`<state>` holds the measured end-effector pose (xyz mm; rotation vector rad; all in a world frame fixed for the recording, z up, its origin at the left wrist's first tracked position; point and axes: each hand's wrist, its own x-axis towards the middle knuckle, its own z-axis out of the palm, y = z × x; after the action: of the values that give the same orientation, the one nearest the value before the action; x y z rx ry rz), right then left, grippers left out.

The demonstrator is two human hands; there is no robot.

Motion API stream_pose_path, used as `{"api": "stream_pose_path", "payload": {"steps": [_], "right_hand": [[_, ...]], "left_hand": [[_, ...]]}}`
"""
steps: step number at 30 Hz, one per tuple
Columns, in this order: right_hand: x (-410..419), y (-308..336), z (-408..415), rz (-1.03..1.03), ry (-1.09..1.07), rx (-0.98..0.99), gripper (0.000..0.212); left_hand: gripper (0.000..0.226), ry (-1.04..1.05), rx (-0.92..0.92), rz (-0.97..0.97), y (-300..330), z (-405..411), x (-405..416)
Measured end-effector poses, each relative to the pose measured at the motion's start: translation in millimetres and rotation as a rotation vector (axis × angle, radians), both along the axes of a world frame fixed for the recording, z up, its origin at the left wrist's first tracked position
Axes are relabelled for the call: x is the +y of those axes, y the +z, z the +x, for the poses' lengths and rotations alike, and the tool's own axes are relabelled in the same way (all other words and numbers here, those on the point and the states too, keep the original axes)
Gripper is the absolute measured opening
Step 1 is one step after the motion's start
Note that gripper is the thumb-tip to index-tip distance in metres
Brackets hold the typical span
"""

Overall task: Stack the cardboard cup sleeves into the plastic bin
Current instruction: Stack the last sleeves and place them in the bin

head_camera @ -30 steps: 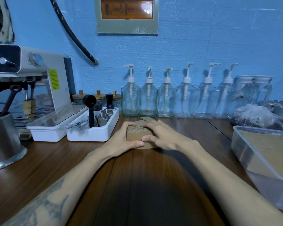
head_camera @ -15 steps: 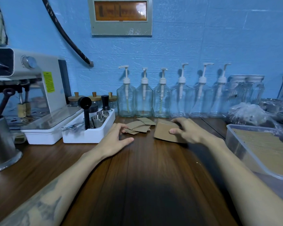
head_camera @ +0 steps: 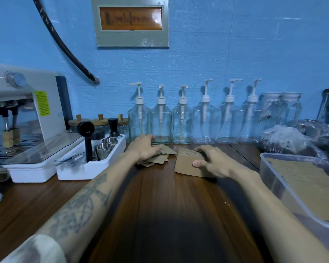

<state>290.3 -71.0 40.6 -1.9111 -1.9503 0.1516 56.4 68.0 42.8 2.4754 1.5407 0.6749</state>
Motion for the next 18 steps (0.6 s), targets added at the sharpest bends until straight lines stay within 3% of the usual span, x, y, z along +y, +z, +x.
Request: {"api": "stream_pose_path", "payload": {"steps": [6,12,15,18], "right_hand": [[1,-1,4,0.002,-0.027,0.003,0.053],[4,-3,4,-0.002,-0.028,0.002,0.052],[5,-4,2,-0.002,-0.024,-0.003,0.052],[4,-3,2,0.006,-0.025,-0.004,0.053]], "left_hand": [[0.071,0.043,0.042,-0.106,-8,31,44],[0.106,0.064,0.126,-0.29,-18,44,68],[0.098,0.06,0.068,-0.296,-17,45,71],[0.074,0.032,-0.088,-0.227,-12,48,71]]}}
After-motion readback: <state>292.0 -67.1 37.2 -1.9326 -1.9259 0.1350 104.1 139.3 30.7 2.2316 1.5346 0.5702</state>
